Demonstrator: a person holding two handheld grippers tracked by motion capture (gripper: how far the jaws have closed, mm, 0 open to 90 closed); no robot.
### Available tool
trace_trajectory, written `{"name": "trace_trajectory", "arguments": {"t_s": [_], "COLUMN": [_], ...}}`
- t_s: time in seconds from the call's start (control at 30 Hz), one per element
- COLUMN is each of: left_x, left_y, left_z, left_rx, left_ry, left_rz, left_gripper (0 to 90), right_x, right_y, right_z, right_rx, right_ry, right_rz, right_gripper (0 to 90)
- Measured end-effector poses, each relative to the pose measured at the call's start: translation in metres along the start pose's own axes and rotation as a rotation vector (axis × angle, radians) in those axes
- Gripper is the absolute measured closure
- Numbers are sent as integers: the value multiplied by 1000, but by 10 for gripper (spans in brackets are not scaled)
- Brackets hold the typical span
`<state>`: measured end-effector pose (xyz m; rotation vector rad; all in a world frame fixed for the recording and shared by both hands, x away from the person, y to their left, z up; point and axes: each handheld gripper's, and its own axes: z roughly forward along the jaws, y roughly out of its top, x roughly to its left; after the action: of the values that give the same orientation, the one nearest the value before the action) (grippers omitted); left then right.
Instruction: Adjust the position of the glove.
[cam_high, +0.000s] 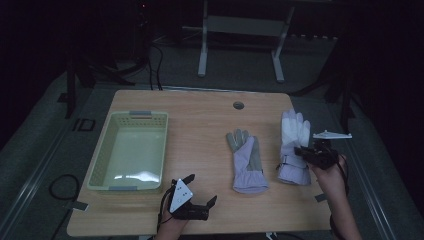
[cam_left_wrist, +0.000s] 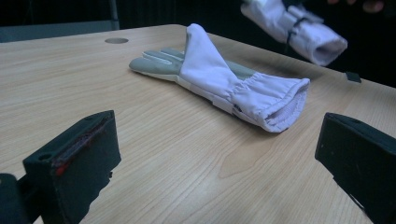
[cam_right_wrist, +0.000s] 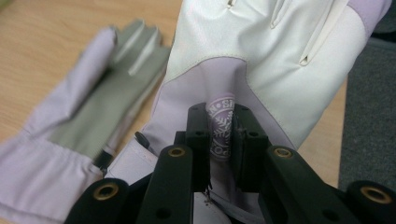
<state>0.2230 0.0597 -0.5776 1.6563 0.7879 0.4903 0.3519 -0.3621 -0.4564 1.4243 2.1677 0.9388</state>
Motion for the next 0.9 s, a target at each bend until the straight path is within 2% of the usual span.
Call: {"name": "trace_trajectory", "arguments": {"t_s": [0.1,0.27,0.4,0.53,0.73,0.9], "left_x": [0,0,0,0,0,0], "left_y": [0,0,0,0,0,0], "left_z": [0,0,0,0,0,0], "left_rx": [1,0,2,2,1,0], "left_ry": [0,-1,-2,-3,-4,-4], "left_rz": [1,3,5,4,4,5], "left_gripper": [1,1,0,1,1,1], "right_x": [6,22,37,54,78,93], "right_y": [10,26,36,43,45,43], "right_z": [-10,-26,-32,-31,-20,-12], "right_rx": [-30,-57,-71,-67,-44,-22], "right_ry": [6,4,29,48,93,110], "right_rz": [-2,-31,-59,-88,-123,-104], "right_gripper": [792,793,793,792,792,792]}}
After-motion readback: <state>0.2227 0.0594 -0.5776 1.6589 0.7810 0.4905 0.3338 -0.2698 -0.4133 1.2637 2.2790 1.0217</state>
